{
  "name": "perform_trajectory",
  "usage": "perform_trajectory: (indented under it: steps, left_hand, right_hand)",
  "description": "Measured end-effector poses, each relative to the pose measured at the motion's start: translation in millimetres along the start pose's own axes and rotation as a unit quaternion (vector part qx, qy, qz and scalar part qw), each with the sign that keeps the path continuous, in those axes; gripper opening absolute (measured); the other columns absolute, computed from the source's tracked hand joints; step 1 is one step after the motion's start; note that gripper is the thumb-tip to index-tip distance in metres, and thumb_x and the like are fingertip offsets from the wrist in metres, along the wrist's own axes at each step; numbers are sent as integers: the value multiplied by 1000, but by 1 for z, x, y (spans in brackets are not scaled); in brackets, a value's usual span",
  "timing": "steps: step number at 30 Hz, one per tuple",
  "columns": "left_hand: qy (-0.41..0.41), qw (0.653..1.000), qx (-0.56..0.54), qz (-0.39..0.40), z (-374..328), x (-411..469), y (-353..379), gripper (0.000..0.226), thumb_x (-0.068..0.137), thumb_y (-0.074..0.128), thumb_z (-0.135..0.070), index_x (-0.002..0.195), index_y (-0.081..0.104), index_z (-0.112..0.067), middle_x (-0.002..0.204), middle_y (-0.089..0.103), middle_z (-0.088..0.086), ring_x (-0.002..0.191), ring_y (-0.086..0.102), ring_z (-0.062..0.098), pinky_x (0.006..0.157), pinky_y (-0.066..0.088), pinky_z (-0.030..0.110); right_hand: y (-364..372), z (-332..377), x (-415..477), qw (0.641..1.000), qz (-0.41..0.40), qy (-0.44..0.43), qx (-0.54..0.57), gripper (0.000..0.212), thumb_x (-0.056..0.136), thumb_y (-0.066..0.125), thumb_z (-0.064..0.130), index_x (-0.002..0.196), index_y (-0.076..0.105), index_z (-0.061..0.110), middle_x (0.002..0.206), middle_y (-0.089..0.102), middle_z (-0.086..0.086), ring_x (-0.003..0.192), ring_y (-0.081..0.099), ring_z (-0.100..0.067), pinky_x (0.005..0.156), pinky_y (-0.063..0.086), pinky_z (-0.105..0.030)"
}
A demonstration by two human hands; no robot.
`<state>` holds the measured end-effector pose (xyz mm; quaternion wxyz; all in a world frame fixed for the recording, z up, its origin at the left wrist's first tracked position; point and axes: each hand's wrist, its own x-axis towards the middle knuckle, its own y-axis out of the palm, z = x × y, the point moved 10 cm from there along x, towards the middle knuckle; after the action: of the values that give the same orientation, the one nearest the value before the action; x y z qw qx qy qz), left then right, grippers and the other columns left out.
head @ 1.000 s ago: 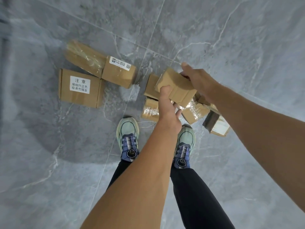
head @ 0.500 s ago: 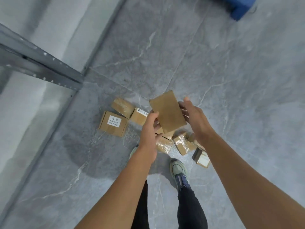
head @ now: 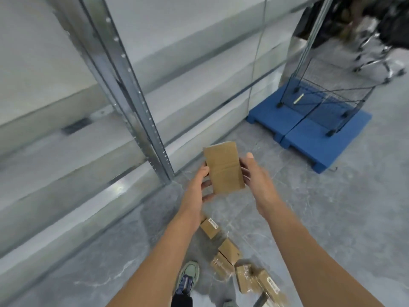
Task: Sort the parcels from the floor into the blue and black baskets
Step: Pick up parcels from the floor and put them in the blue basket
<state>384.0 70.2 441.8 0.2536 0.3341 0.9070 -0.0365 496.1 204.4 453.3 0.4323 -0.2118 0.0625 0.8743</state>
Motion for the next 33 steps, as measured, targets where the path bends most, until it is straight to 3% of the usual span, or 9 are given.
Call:
perform_trajectory:
  steps: [6, 8, 10, 14, 17, 24, 28, 33]
  left_hand:
    - [90, 992, -44, -82, -95, -105, -61, 36, 104, 47, -54, 127, 69, -36, 123, 72, -13, 115, 65, 12, 103, 53, 45]
    - [115, 986, -58, -103, -114, -141, -86, 33, 106, 45, -52, 122, 68, -34, 117, 72, -12, 113, 65, 11, 93, 55, 39]
    - [139, 981, -61, -120, -128, -176, -113, 36, 107, 42, -53, 125, 65, -33, 120, 70, -11, 113, 65, 10, 86, 51, 34]
    - [165, 970, -58, -169, -142, -234, -175, 37, 106, 42, -58, 126, 64, -36, 127, 67, -10, 117, 63, 11, 92, 49, 37]
    - [170, 960, -58, -215, -143, -280, -228, 31, 105, 42, -59, 121, 62, -41, 126, 65, -11, 117, 62, 10, 101, 50, 41]
    - [208, 925, -84, -305, -124, -411, -363, 27, 108, 41, -51, 118, 66, -48, 119, 68, -18, 112, 64, 6, 92, 52, 35]
    - [210, 909, -83, -351, -100, -478, -430, 27, 107, 42, -55, 119, 65, -52, 122, 67, -18, 115, 64, 7, 101, 52, 41]
    - [227, 875, -106, -413, -65, -560, -501, 53, 86, 45, -66, 132, 65, -48, 114, 71, -22, 109, 66, 3, 96, 52, 37]
  right_hand:
    - [66, 101, -77, 991, 90, -94, -37, 48, 111, 30, 54, 96, 72, 35, 106, 73, 11, 106, 66, -10, 105, 48, -38]
    - [94, 122, -103, 985, 122, -115, -42, 49, 113, 29, 50, 94, 72, 35, 102, 75, 14, 101, 68, -5, 95, 51, -31]
    - [124, 136, -129, 979, 157, -125, -45, 49, 113, 29, 50, 96, 72, 36, 108, 75, 13, 102, 68, -3, 95, 49, -30]
    - [183, 156, -183, 965, 211, -151, -49, 46, 114, 29, 48, 94, 69, 38, 92, 73, 23, 95, 67, 2, 88, 49, -26]
    - [236, 160, -230, 950, 263, -157, -59, 45, 113, 28, 51, 99, 68, 39, 100, 72, 20, 101, 65, -1, 99, 48, -33]
    - [372, 139, -363, 909, 372, -172, -75, 45, 114, 28, 48, 99, 69, 37, 106, 71, 19, 105, 65, -2, 100, 45, -32]
    - [438, 118, -436, 883, 428, -175, -83, 48, 113, 29, 47, 103, 75, 34, 114, 75, 14, 110, 67, -6, 100, 47, -32]
    - [509, 89, -520, 844, 491, -188, -102, 49, 113, 30, 49, 112, 76, 33, 106, 78, 20, 108, 70, -5, 99, 50, -30]
